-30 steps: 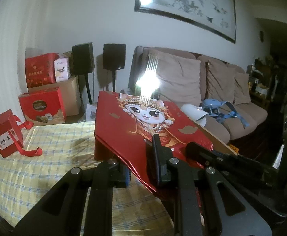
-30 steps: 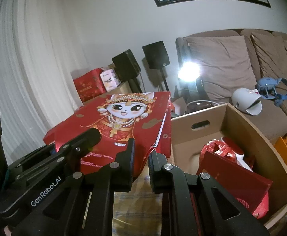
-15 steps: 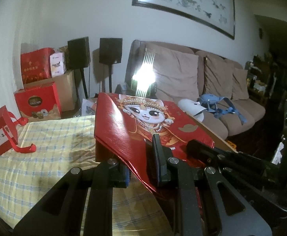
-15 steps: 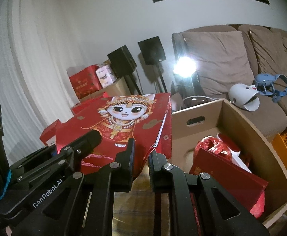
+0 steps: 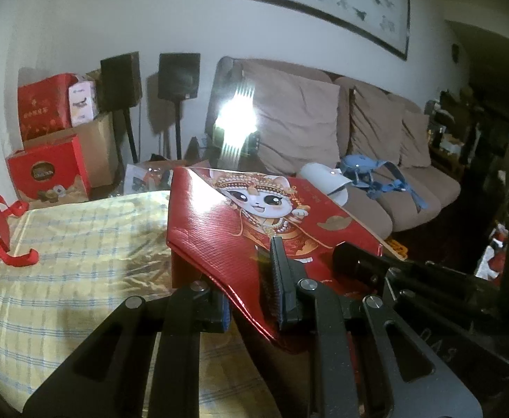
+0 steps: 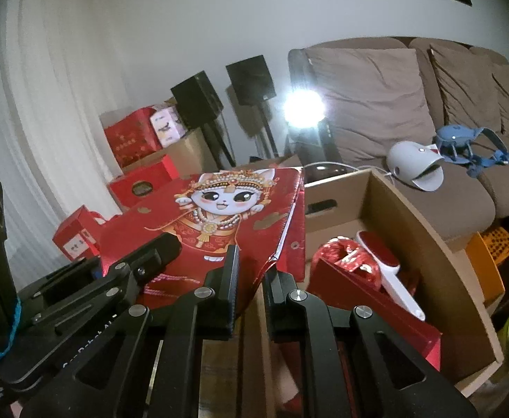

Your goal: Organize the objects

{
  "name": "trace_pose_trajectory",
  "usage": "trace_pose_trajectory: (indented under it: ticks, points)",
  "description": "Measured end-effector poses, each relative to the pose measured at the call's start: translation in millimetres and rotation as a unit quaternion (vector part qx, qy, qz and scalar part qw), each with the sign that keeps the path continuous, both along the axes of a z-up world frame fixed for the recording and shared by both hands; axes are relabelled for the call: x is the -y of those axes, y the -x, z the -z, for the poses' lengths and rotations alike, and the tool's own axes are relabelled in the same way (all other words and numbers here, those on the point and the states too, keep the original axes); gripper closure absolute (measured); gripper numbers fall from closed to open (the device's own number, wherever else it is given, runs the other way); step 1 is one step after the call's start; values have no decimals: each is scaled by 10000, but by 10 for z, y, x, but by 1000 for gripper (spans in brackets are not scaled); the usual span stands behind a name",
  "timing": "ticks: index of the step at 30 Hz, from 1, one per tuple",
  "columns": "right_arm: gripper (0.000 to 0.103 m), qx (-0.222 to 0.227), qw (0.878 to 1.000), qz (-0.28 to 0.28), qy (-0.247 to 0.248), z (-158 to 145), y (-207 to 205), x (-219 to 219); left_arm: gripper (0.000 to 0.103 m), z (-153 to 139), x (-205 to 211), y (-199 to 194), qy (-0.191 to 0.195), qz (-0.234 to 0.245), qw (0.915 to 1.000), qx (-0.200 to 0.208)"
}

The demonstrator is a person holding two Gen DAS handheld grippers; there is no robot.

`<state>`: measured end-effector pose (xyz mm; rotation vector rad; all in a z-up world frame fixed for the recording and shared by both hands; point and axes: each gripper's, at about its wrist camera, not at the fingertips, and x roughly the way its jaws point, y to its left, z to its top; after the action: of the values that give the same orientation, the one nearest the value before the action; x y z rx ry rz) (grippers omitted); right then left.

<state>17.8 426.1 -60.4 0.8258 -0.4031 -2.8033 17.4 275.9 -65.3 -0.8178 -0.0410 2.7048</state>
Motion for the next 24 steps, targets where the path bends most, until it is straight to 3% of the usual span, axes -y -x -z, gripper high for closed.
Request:
trace_pose_trajectory:
  ticks: [14, 24]
  points:
    - [92, 276, 9994, 212, 86, 93, 32, -321, 86, 142, -284, 69, -12, 154, 9998, 152]
    - [92, 56, 9992, 382, 50, 24, -40, -430, 86, 89, -421, 63, -72, 255, 9996, 23]
